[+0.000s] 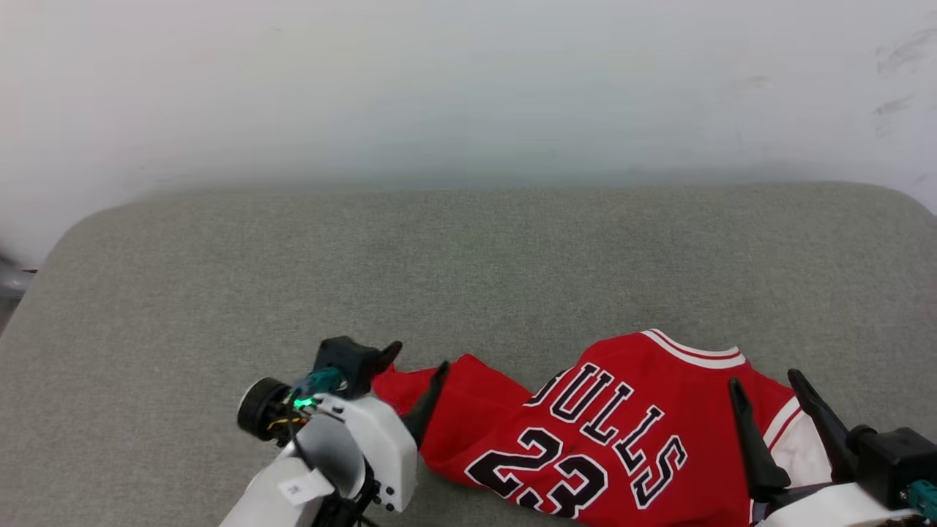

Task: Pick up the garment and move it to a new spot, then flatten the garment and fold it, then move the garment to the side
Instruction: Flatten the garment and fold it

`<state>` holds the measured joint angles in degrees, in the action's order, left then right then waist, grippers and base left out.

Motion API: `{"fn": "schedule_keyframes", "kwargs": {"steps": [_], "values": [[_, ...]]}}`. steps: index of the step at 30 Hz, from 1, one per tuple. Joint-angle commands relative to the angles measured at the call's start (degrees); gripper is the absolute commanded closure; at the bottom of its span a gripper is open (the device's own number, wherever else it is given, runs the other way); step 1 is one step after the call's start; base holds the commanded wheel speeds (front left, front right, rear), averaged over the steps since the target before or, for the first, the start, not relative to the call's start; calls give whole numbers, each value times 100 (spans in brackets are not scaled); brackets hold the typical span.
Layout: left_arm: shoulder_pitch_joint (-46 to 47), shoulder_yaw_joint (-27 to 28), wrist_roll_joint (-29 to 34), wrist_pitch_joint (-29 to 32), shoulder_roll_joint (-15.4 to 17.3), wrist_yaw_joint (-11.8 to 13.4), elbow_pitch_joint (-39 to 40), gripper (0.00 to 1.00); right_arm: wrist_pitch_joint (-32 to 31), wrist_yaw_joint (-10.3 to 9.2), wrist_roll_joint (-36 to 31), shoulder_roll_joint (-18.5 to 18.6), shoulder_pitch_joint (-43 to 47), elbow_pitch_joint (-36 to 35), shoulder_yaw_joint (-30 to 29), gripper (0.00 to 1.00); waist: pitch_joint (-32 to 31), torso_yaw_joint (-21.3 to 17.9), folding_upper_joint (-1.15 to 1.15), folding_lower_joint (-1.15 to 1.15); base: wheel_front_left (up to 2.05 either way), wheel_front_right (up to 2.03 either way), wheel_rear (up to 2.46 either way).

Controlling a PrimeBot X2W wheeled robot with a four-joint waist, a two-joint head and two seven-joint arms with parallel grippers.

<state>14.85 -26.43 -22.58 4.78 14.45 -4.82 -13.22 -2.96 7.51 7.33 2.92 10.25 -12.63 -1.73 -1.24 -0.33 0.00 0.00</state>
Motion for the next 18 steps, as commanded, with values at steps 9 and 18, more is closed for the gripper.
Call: {"fn": "schedule_keyframes", "kwargs": {"steps": [9,18], "values": [[953,-715,-416,1763,221,-251,-449,0,-92,-4,-6,-7,-318,-259,87,0,651,-384,0,0,0,0,0],[1514,-1437,-996,3104,742,-269,-773,0,58,-4,146,-7,-504,-90,104,0,1196,-689,0,0,0,0,0]]}}
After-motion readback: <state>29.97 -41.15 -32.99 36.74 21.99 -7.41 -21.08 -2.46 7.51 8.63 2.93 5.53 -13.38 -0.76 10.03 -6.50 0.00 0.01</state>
